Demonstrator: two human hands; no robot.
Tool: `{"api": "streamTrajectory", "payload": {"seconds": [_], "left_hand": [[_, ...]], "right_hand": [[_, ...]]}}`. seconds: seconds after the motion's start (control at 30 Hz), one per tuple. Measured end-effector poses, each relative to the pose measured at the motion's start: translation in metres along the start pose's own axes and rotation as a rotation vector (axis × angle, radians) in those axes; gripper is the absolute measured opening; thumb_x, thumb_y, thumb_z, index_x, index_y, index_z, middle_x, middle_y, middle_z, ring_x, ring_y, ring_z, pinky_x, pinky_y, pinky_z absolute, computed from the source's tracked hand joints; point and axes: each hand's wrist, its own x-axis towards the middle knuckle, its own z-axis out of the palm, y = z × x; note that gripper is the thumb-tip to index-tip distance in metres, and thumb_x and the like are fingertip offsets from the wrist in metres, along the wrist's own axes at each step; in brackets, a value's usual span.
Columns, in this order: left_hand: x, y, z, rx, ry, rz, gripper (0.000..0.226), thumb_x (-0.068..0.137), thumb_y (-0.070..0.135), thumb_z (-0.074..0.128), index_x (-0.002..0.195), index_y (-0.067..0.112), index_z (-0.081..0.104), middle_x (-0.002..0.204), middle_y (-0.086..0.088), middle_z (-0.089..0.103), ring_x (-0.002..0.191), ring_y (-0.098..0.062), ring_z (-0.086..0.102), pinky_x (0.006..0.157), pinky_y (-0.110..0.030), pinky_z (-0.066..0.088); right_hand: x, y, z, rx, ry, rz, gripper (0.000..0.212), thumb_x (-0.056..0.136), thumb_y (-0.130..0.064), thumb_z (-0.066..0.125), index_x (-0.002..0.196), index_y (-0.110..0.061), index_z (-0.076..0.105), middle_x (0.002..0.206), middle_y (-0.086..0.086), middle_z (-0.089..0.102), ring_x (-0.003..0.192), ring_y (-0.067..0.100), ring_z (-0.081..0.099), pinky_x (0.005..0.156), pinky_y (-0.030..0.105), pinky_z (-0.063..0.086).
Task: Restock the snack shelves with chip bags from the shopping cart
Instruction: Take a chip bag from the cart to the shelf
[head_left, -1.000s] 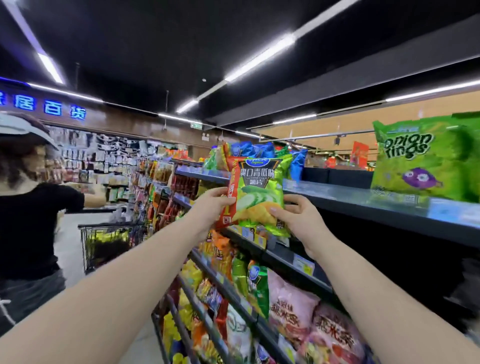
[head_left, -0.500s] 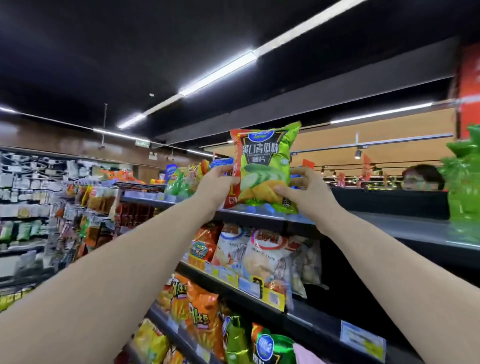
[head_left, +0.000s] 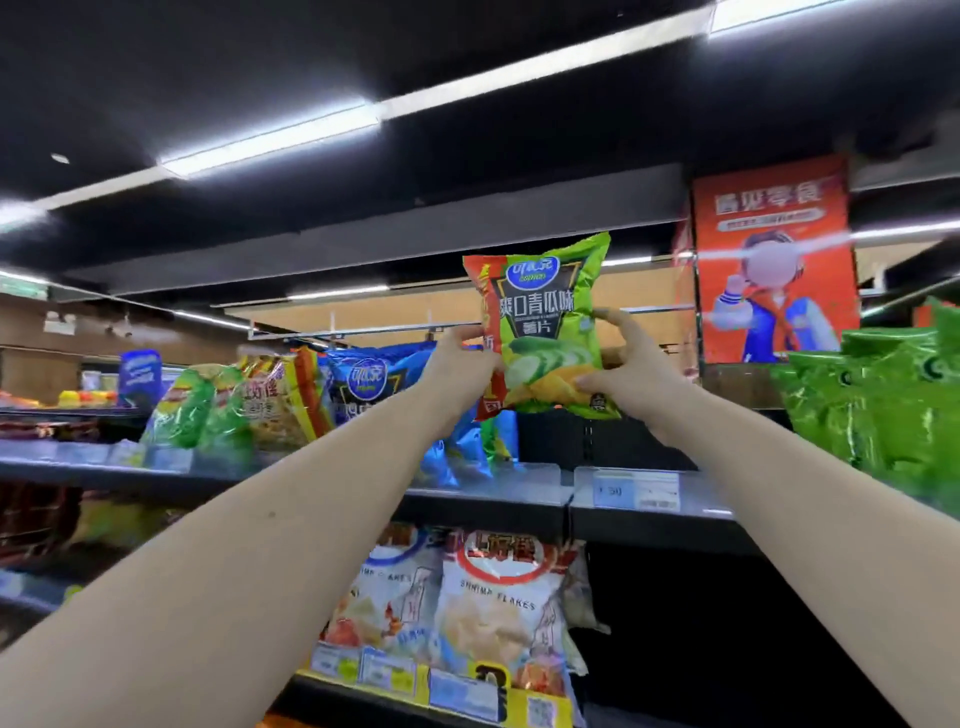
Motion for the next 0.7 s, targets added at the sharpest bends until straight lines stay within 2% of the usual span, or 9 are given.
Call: {"api": "streamTrajectory", "payload": {"seconds": [0.1,0.17,0.23,0.3,0.37,0.47,0.57,0.63,0.7], "left_hand": [[0.020,-0.014,0.012,-0.096,-0.100,-0.047,0.039,0.089,0.015,0.058,0.125,0.027,0.049,0.101,-0.003,0.066,0.083,-0.018,0.062,0.072,-0.035,0.055],[0.033,-0.023,0.019,-0.148,-0.153,-0.068,0.031,0.094,0.025,0.056,0.124,0.026,0.050,0.113,-0.005,0.066,0.092,-0.019,0.061,0.075,-0.035,0.054],[0.045,-0.030,0.026,-0.160,-0.198,-0.078,0.026,0.098,0.041,0.048,0.120,0.028,0.052,0.111,-0.002,0.065,0.093,-0.019,0.061,0.083,-0.039,0.051],[0.060,-0.036,0.032,-0.184,-0.232,-0.108,0.033,0.102,0.052,0.033,0.115,0.030,0.055,0.100,0.001,0.064,0.091,-0.019,0.061,0.089,-0.043,0.048],[0.078,-0.042,0.037,-0.220,-0.263,-0.136,0.045,0.102,0.057,0.023,0.102,0.029,0.058,0.095,0.002,0.064,0.089,-0.020,0.061,0.093,-0.047,0.047],[0.100,-0.046,0.046,-0.276,-0.276,-0.168,0.057,0.099,0.064,0.016,0.097,0.026,0.058,0.093,-0.001,0.063,0.086,-0.023,0.061,0.081,-0.044,0.046],[0.123,-0.046,0.056,-0.267,-0.275,-0.142,0.069,0.095,0.071,0.012,0.116,0.023,0.058,0.103,-0.007,0.065,0.097,-0.027,0.060,0.081,-0.044,0.049],[0.134,-0.045,0.063,-0.230,-0.263,-0.122,0.071,0.094,0.072,0.009,0.116,0.025,0.058,0.112,-0.008,0.063,0.107,-0.028,0.058,0.097,-0.049,0.044],[0.140,-0.043,0.069,-0.186,-0.276,-0.104,0.075,0.094,0.071,0.006,0.129,0.025,0.054,0.124,-0.007,0.059,0.117,-0.026,0.052,0.108,-0.053,0.033]], "right_hand": [[0.012,0.008,-0.009,-0.046,0.000,0.037,0.079,0.071,-0.001,0.076,0.125,-0.049,0.042,0.108,0.007,0.064,0.094,0.030,0.067,0.081,0.052,0.057],[0.020,0.012,-0.014,-0.077,-0.028,0.073,0.073,0.077,-0.004,0.074,0.130,-0.041,0.042,0.109,0.001,0.060,0.095,0.026,0.065,0.080,0.046,0.058],[0.030,0.016,-0.018,-0.085,-0.035,0.117,0.061,0.081,-0.012,0.072,0.130,-0.037,0.046,0.111,0.000,0.058,0.091,0.021,0.063,0.073,0.039,0.055],[0.044,0.019,-0.022,-0.082,-0.050,0.161,0.049,0.085,-0.019,0.069,0.127,-0.035,0.050,0.113,0.004,0.060,0.088,0.021,0.062,0.077,0.038,0.055],[0.061,0.021,-0.025,-0.073,-0.072,0.214,0.037,0.089,-0.025,0.064,0.124,-0.030,0.053,0.118,0.005,0.060,0.100,0.024,0.062,0.092,0.047,0.053],[0.086,0.023,-0.024,-0.032,-0.060,0.260,0.020,0.097,-0.026,0.053,0.116,-0.018,0.056,0.122,0.007,0.056,0.105,0.028,0.060,0.091,0.048,0.053],[0.111,0.025,-0.018,-0.002,-0.022,0.285,0.025,0.100,-0.029,0.044,0.109,-0.009,0.057,0.121,0.014,0.053,0.096,0.031,0.058,0.081,0.046,0.053],[0.125,0.027,-0.015,-0.025,-0.044,0.321,0.036,0.103,-0.037,0.038,0.115,-0.007,0.053,0.122,0.018,0.052,0.104,0.035,0.058,0.091,0.052,0.050],[0.135,0.030,-0.012,-0.075,-0.067,0.354,0.051,0.103,-0.046,0.032,0.132,-0.006,0.044,0.132,0.020,0.048,0.122,0.041,0.049,0.102,0.060,0.041]]}}
